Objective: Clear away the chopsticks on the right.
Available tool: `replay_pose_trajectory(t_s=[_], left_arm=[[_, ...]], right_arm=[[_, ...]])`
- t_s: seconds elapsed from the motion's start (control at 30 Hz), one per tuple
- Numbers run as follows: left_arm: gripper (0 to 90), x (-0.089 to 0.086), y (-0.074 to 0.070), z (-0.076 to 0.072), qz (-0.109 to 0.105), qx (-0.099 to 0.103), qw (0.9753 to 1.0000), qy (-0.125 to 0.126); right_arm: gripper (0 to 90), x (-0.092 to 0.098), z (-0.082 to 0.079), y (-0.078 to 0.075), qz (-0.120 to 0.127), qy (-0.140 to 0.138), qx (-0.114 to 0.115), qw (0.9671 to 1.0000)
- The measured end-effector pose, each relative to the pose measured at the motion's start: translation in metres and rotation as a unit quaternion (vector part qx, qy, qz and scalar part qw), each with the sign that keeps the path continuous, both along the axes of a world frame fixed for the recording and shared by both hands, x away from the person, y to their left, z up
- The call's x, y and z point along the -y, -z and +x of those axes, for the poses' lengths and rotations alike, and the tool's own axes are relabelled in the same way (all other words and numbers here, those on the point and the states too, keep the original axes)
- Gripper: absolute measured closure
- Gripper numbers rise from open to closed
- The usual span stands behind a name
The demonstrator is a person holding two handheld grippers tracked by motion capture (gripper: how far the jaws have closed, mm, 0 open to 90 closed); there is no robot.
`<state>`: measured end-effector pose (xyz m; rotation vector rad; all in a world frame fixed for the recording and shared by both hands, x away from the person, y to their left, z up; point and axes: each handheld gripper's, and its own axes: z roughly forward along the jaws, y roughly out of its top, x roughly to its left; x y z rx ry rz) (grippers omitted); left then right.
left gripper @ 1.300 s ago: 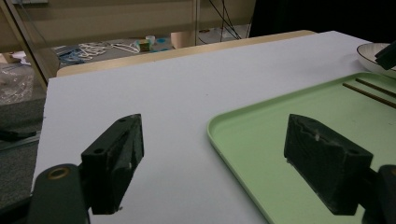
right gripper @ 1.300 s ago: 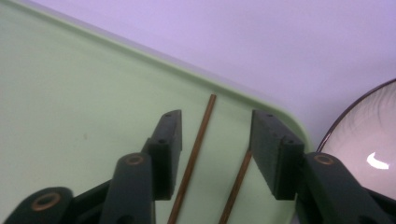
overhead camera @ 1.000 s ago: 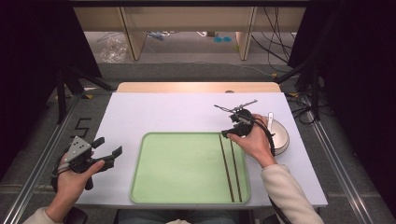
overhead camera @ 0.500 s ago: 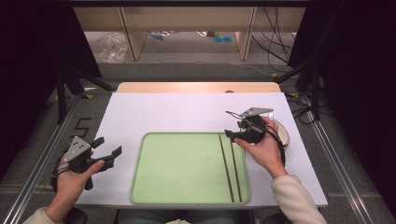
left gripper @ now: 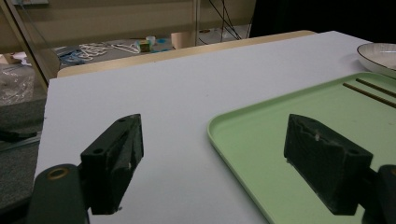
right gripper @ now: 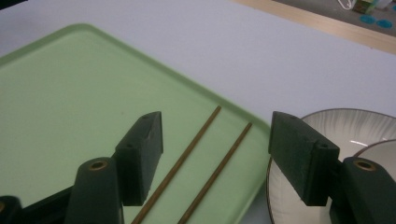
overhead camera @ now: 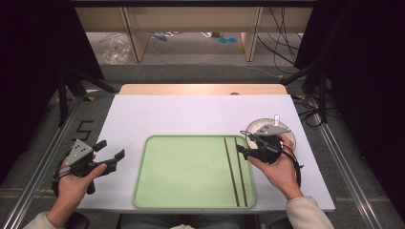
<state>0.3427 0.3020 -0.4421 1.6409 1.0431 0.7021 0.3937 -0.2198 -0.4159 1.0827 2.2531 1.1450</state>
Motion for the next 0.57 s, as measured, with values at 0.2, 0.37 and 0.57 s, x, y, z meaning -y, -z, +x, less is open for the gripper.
replay_pose_trajectory(t_s=[0.2,0.37,0.57], left_arm=[[20.0,0.000,0.000,0.000,-0.002,0.000,1.0000,0.001],[19.9,0.001,0.000,0.000,0.000,0.000,1.0000,0.001],[20.0,0.001,0.000,0.000,-0.002,-0.001,1.0000,0.001]], right_arm=[[35.3,0.005,-0.014,0.006,0.010,0.005,0.002,0.9999],[35.2,0.007,-0.017,0.006,0.007,0.009,0.006,0.9999],[34.9,0.005,-0.014,0.006,0.005,0.009,0.000,0.9999]])
